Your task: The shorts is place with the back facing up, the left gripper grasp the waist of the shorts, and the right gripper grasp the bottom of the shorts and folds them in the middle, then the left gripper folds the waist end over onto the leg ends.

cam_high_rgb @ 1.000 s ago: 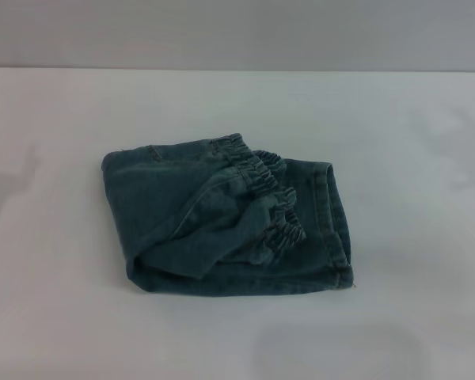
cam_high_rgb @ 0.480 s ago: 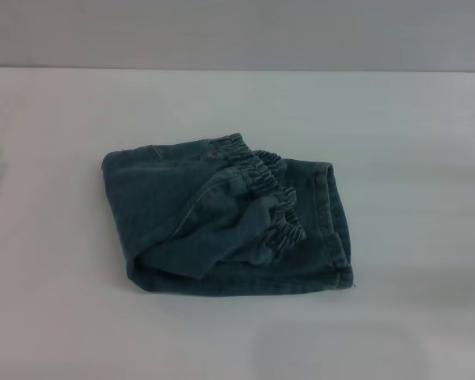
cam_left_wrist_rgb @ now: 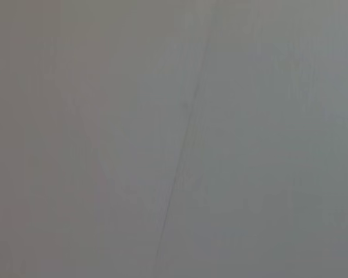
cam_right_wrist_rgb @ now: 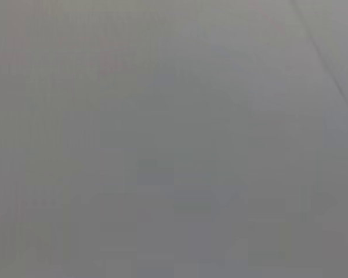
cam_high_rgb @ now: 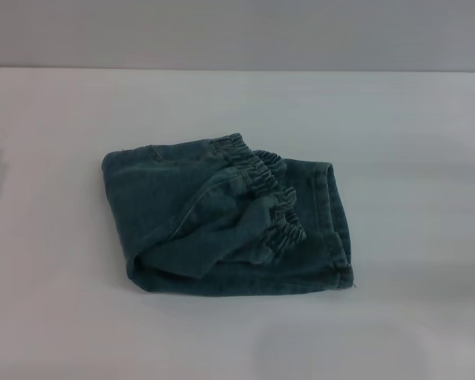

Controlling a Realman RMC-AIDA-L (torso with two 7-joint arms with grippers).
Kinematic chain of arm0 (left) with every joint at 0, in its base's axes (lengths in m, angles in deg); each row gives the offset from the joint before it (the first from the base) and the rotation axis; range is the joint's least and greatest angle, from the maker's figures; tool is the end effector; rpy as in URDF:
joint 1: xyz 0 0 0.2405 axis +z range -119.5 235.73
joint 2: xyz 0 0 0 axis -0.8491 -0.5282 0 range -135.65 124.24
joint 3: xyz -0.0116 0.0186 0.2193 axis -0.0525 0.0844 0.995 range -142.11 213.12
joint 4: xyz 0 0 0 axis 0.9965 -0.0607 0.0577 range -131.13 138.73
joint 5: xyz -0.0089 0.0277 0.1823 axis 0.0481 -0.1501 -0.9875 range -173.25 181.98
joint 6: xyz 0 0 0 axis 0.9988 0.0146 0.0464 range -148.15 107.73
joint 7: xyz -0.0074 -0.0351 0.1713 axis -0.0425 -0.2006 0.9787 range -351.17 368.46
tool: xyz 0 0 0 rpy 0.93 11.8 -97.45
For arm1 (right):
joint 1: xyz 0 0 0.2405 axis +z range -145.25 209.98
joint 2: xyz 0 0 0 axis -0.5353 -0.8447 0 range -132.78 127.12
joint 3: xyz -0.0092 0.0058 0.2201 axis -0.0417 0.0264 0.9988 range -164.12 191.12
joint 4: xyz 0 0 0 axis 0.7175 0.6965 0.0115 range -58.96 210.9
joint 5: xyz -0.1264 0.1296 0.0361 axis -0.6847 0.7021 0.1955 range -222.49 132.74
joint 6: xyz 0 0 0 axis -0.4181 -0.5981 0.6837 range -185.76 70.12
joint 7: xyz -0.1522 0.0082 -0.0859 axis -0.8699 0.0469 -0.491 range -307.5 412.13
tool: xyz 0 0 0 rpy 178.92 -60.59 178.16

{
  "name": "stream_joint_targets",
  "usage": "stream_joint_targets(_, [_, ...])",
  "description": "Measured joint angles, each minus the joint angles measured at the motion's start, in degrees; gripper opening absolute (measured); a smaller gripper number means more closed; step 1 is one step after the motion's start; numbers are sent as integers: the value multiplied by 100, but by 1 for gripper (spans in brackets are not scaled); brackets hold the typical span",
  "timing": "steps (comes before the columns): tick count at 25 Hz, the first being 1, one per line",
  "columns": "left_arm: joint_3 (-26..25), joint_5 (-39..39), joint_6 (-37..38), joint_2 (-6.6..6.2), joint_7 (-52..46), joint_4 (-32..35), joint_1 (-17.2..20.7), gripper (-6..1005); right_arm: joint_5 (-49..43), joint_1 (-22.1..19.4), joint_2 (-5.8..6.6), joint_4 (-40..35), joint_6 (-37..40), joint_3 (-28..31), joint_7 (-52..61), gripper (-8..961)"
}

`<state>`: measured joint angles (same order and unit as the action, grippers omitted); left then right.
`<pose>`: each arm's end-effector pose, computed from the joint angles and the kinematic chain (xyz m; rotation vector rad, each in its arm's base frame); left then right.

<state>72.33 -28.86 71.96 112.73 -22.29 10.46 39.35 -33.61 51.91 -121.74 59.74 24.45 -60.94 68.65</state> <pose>-0.2939 0.2859 0.1257 -1.2065 -0.4216 -1.0794 0.2810 0.3165 0.1409 -1.0918 0.3363 0.9610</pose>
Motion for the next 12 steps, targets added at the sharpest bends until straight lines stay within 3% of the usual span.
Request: stream_joint_targets(12, [19,1,-21,0,0,-78,-30,762,8,141,0,75,-16,9,-5,579])
